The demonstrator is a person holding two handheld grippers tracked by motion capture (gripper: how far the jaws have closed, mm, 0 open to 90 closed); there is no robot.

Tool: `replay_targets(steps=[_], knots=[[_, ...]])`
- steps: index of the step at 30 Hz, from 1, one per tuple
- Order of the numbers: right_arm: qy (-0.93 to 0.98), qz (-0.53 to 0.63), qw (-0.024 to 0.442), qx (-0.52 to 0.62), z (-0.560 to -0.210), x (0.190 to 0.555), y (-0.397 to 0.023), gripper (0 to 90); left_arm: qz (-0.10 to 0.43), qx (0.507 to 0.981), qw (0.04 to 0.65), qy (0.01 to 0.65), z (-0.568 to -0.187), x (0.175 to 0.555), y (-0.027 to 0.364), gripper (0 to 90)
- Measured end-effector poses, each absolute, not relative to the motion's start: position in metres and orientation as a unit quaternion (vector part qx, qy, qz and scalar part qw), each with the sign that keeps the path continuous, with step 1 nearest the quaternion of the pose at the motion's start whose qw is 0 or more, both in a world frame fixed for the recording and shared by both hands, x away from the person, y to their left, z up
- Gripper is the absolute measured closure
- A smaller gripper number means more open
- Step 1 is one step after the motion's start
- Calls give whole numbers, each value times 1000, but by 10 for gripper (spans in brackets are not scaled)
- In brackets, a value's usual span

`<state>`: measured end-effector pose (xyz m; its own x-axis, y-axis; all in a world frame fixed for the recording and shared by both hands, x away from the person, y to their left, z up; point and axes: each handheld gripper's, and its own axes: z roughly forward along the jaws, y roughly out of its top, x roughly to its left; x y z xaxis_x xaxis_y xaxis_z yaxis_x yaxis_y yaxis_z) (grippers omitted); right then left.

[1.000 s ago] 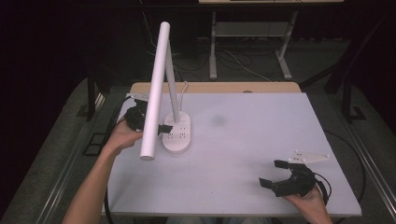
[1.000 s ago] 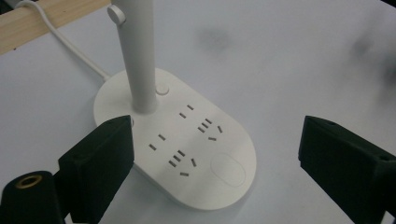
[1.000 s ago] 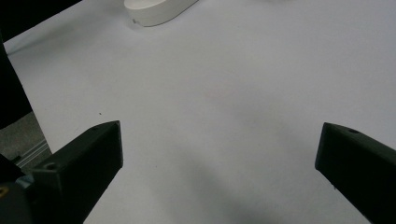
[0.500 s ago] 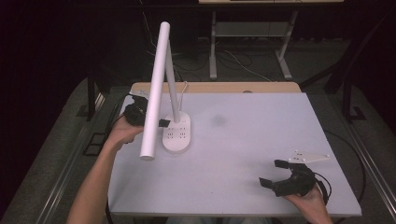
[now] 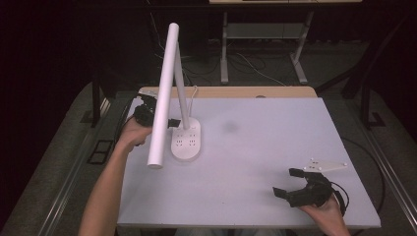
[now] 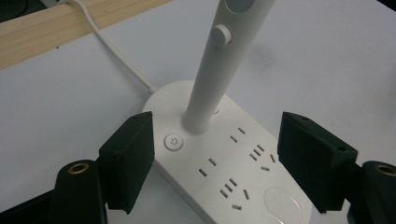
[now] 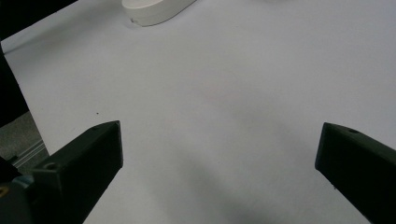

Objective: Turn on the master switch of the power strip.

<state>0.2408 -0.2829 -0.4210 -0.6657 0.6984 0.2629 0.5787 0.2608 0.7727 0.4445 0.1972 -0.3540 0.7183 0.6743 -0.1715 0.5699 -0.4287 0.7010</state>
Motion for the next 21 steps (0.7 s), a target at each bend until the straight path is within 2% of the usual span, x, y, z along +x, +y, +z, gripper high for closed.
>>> replay_targets(steps=[4, 11, 21], knots=[[791, 454, 68, 403, -421, 241, -283, 4, 72, 838, 384, 380, -355, 449, 194, 306], [790, 454, 69, 406, -421, 240, -284, 4, 74, 831, 380, 398, -362, 455, 193, 476], [791, 453, 70, 406, -421, 240, -284, 4, 69, 822, 384, 415, -373, 464, 191, 639]])
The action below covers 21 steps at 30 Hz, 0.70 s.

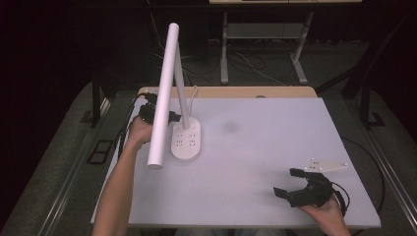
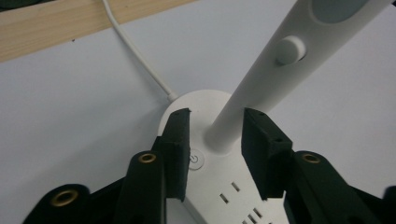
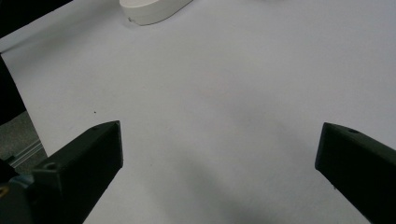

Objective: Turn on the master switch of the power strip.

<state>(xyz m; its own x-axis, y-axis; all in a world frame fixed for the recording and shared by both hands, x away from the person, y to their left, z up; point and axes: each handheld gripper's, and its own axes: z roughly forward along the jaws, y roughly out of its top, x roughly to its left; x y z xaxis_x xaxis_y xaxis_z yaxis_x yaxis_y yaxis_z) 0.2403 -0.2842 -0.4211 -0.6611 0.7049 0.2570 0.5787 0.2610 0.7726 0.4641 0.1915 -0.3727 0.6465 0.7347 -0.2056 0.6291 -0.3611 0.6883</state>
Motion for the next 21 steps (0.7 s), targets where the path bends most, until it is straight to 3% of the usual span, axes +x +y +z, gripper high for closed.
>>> replay_targets(steps=[13, 21], knots=[[791, 452, 70, 405, -421, 241, -286, 4, 50, 805, 389, 445, -389, 471, 185, 882], [792, 452, 70, 403, -422, 241, -286, 4, 52, 808, 375, 452, -395, 474, 183, 899]])
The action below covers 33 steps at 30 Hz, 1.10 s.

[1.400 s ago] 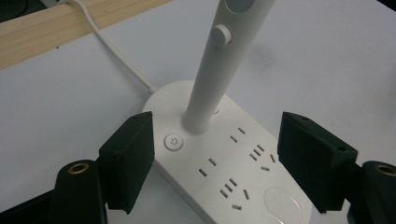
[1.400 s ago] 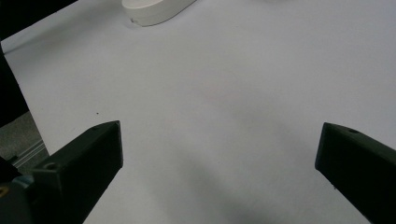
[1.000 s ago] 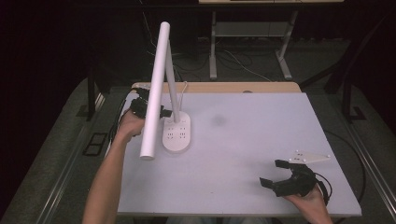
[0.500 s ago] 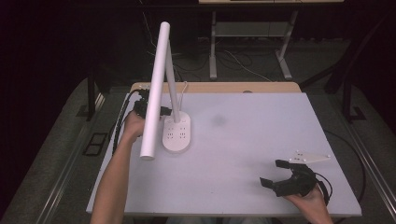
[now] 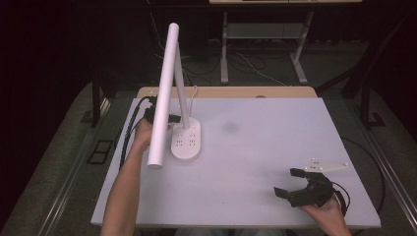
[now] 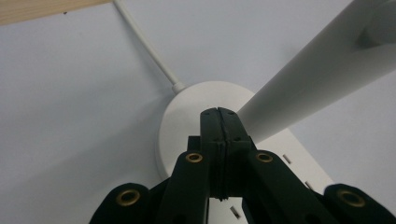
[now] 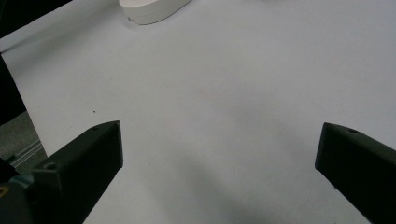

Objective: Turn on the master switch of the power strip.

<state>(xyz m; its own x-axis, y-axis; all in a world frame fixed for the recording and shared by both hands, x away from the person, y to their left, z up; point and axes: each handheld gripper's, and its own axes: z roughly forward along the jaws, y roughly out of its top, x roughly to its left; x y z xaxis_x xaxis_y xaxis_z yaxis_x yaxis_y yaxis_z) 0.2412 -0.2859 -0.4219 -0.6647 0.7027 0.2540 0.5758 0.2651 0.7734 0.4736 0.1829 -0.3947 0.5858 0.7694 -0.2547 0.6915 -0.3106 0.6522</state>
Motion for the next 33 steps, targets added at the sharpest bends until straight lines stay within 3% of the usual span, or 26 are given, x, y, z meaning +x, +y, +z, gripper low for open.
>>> replay_targets(steps=[16, 33], knots=[[794, 453, 69, 401, -422, 241, -285, 4, 42, 810, 361, 460, -412, 474, 184, 899], [795, 450, 67, 401, -423, 241, -284, 4, 83, 809, 356, 461, -416, 464, 176, 900]])
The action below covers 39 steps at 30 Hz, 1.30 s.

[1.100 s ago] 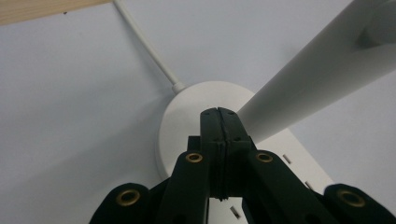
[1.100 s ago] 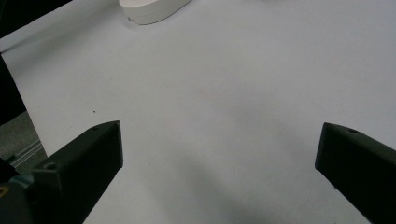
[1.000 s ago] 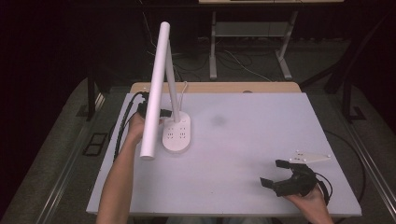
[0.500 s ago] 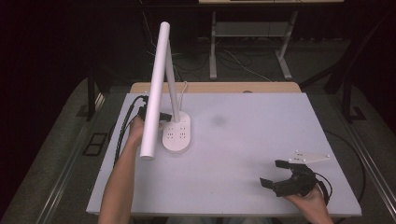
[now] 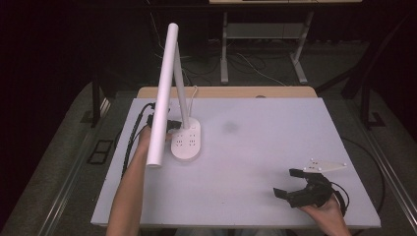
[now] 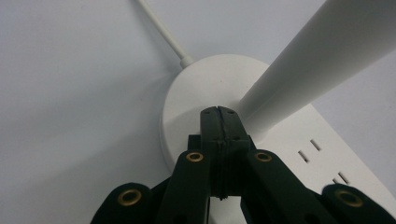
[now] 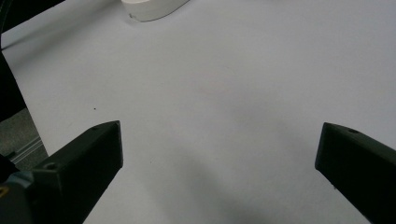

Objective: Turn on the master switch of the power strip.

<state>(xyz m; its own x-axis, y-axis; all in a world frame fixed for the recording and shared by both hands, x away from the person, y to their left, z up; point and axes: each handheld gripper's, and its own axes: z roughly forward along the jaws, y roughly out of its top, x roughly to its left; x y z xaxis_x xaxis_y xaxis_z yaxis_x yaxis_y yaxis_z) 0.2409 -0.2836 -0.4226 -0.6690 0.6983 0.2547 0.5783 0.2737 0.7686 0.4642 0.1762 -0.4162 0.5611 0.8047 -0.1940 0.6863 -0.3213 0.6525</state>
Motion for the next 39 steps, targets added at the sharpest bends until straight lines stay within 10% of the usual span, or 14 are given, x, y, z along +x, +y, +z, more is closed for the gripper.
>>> replay_targets(steps=[39], knots=[[789, 454, 72, 407, -423, 243, -290, 4, 95, 810, 360, 453, -403, 460, 184, 900]])
